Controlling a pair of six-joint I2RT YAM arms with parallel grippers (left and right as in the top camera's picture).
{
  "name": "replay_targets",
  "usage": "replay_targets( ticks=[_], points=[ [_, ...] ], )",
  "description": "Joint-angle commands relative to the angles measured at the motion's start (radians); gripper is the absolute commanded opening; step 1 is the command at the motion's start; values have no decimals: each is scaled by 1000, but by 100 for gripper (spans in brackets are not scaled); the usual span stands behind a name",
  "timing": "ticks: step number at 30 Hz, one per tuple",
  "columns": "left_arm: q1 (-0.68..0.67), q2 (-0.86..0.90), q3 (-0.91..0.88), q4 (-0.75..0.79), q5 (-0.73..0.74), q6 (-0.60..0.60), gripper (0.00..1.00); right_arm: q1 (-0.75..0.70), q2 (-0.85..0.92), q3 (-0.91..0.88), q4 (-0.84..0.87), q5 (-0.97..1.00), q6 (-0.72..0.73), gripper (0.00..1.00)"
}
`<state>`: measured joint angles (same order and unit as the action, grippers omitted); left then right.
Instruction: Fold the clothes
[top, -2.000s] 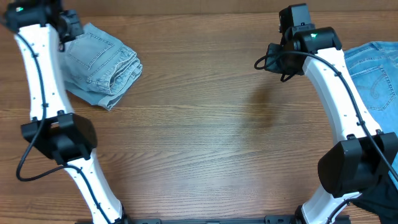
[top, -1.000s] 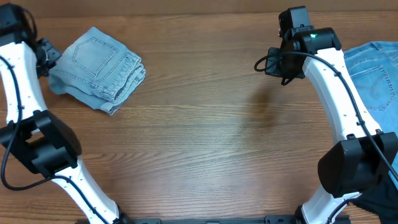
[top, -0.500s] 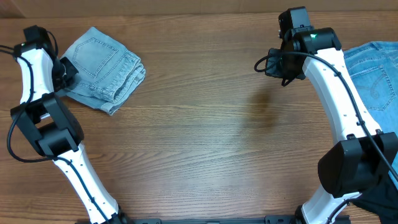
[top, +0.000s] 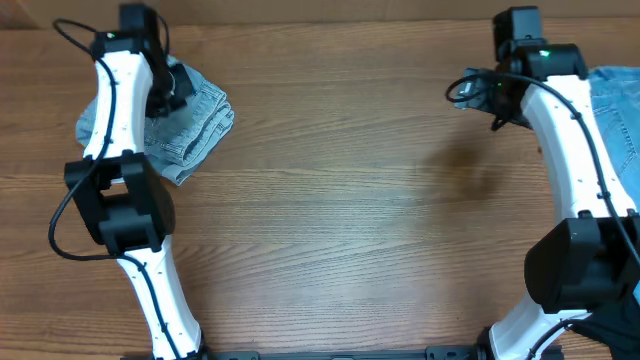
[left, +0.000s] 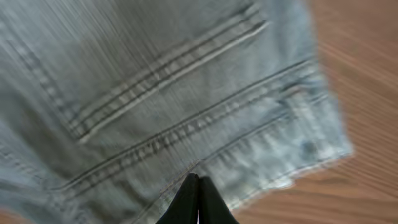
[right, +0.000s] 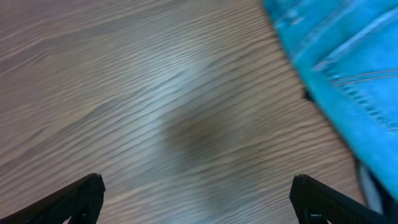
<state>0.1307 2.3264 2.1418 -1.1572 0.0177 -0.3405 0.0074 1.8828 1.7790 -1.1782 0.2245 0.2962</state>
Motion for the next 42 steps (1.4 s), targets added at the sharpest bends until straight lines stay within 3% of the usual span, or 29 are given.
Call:
replay_targets(
  ticks=[1, 6, 11, 15, 20, 24, 27, 31, 33, 42],
  points=[
    [5, 10, -131, 60, -64, -24, 4, -34, -1, 0, 6, 44, 11, 100],
    [38, 10, -262, -3, -197, -80, 4, -36, -1, 0, 6, 44, 11, 100],
    [145, 8, -261, -161, -484, -110, 4, -36, -1, 0, 6, 44, 11, 100],
    [262, 7, -240, -143, -560, -108, 4, -36, -1, 0, 6, 44, 11, 100],
    [329, 7, -140, -115, -381, -21, 4, -36, -1, 0, 6, 44, 11, 100],
    [275, -14, 97, -247, -296, -23, 4, -36, -1, 0, 6, 44, 11, 100],
    [227, -19, 150, -269, -254, -22, 4, -36, -1, 0, 6, 44, 11, 100],
    [211, -11, 68, -223, -208, -16, 4, -36, -1, 0, 6, 44, 11, 100],
    [210, -11, -4, -165, -150, 41, 4, -36, -1, 0, 6, 43, 11, 100],
    [219, -11, -243, 6, -214, 92, 4, -36, -1, 0, 6, 44, 11, 100]
  ],
)
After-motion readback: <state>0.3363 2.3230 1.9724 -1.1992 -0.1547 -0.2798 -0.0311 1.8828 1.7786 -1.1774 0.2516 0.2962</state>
